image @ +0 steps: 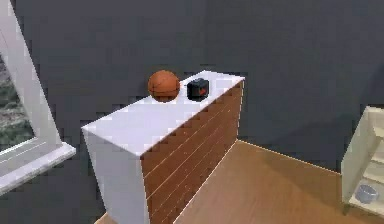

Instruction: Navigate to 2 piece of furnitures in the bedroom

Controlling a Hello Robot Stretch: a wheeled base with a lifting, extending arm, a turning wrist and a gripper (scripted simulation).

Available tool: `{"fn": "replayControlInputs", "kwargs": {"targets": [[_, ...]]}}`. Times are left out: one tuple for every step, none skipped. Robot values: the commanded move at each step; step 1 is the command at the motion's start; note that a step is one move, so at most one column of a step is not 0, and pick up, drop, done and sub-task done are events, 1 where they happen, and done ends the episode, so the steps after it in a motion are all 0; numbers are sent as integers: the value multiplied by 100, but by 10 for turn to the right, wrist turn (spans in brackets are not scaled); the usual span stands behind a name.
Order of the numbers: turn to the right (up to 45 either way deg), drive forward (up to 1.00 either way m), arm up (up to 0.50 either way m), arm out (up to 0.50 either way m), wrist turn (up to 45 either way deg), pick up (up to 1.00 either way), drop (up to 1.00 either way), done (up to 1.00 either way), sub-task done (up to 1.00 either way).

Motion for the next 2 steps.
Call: {"fn": "replayControlInputs", "kwargs": {"targets": [[420,0,0,0,0,0,0,0,0],[0,75,0,0,0,0,0,0,0]]}}
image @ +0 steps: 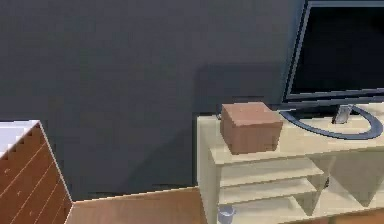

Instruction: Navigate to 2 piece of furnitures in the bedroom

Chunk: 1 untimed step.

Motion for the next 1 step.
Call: {"fn": "replayControlInputs", "kwargs": {"targets": [[390,0,0,0,0,0,0,0,0]]}}
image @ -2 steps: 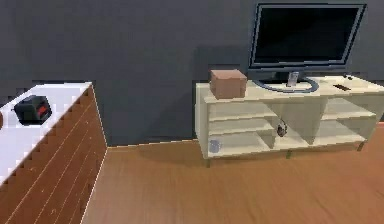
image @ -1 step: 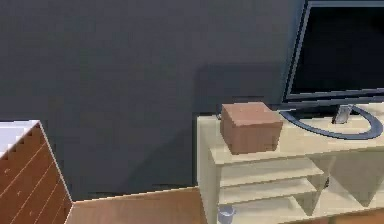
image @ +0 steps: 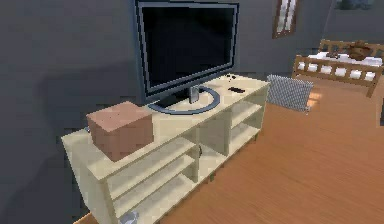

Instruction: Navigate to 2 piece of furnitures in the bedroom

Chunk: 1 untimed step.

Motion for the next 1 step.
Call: {"fn": "replayControlInputs", "kwargs": {"targets": [[0,0,0,0,0,0,0,100,0]]}}
